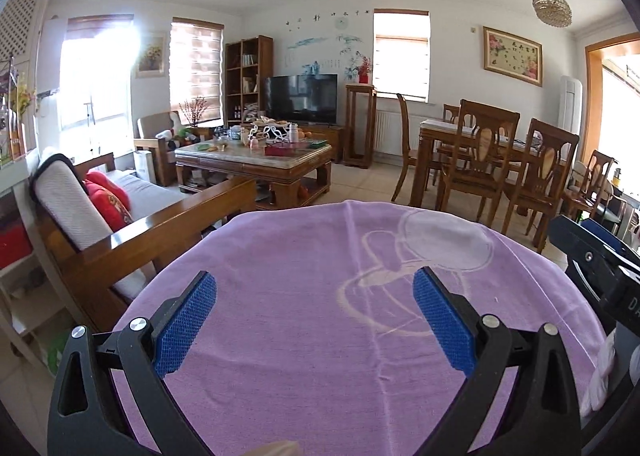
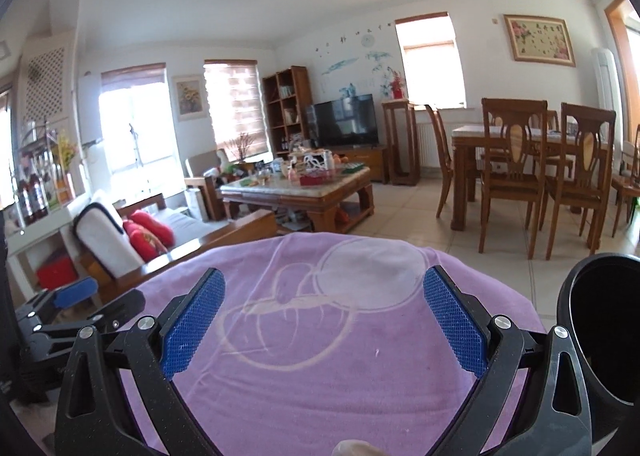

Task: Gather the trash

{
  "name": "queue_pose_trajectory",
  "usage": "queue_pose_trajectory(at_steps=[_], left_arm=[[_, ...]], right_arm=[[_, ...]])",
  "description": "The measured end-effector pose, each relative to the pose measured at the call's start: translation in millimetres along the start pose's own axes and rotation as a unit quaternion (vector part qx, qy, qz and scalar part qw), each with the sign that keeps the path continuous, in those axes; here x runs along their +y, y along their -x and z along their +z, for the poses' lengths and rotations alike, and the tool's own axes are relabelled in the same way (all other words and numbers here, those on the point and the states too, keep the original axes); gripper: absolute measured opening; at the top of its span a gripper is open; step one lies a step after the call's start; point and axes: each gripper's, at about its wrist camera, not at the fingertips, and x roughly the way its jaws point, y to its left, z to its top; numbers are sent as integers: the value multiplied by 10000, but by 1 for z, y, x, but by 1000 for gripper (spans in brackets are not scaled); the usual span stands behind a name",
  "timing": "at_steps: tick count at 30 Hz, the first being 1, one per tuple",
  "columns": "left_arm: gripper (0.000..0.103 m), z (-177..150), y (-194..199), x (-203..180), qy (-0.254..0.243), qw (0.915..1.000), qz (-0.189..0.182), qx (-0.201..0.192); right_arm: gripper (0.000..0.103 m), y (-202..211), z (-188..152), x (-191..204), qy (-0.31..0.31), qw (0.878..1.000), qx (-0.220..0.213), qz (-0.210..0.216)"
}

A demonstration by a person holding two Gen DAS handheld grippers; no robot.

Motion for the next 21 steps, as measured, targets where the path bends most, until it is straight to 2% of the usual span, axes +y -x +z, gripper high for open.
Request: queue_pose_trajectory(at_steps=[10,21], left_arm=[[98,2,4,1,90,9999,-30,-141],[98,3,9,-12,-100,9986,376,-350]], right_arm=[[98,6,-11,5,357,9989,-182,-226],[98,11,-12,2,308,9988,-266,-264]])
